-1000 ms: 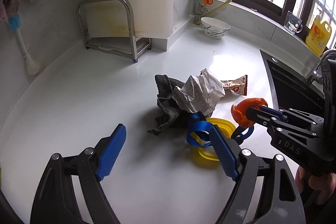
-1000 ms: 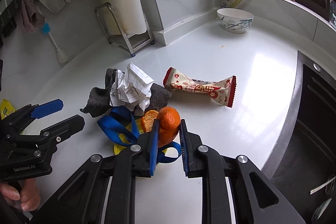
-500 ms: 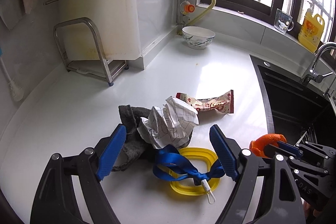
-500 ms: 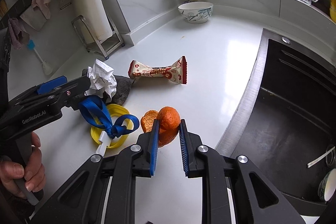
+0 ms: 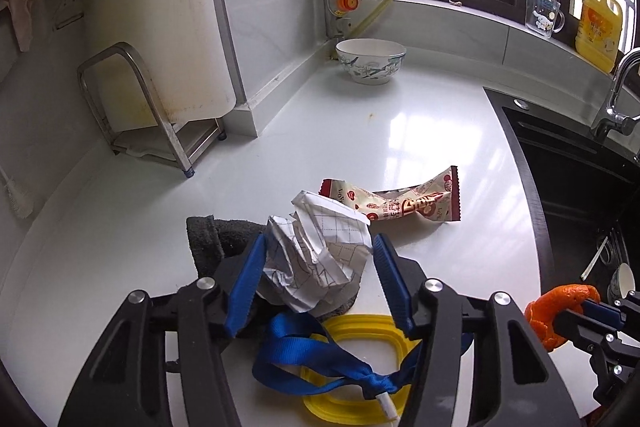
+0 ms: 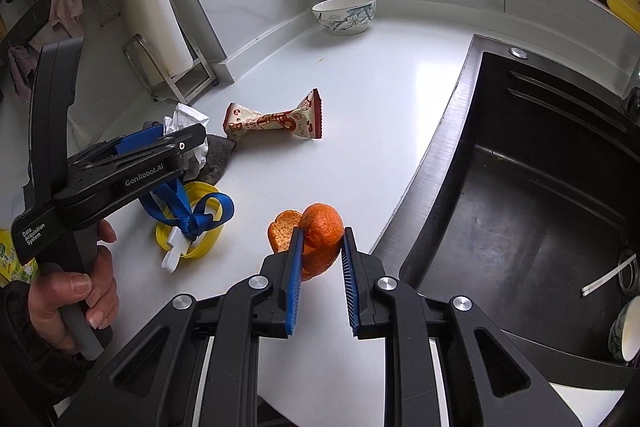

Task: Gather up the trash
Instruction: 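Grasp the crumpled white paper with the left tool and lift it while the right tool holds the orange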

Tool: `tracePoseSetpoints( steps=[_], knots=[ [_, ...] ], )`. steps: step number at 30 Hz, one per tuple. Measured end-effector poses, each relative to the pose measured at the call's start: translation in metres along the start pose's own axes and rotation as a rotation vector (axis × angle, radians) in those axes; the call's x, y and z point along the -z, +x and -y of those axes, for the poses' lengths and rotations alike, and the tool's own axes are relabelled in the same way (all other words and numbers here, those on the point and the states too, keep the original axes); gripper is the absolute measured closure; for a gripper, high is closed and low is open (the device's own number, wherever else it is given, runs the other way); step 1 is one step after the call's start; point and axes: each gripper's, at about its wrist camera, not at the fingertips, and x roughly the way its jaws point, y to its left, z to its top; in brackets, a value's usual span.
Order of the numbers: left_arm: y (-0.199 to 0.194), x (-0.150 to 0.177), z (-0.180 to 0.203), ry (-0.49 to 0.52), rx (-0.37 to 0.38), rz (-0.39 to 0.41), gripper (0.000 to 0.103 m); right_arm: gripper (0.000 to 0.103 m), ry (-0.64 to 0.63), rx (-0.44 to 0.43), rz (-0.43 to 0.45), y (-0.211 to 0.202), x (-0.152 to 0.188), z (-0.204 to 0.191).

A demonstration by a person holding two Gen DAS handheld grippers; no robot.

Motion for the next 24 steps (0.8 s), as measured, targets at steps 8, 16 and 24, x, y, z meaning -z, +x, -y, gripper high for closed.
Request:
tracePoseSetpoints(
  steps=[8, 16, 24],
  knots=[
    [-0.012, -0.001, -0.004, -0.025, 0.048, 0.003, 0.070, 0.085, -0.001, -0.014, -0.005, -0.003, 0.001, -0.006],
    [-0.028, -0.002, -0.009, -0.047, 0.098, 0.006, 0.076, 0.085, -0.005, -0.019, 0.000, -0.010, 0.001, -0.008],
    [-0.050, -0.001, -0.009, -0.043, 0.113, 0.020, 0.076, 0.085, -0.003, -0.023, 0.012, -0.016, 0.002, -0.009]
  ],
)
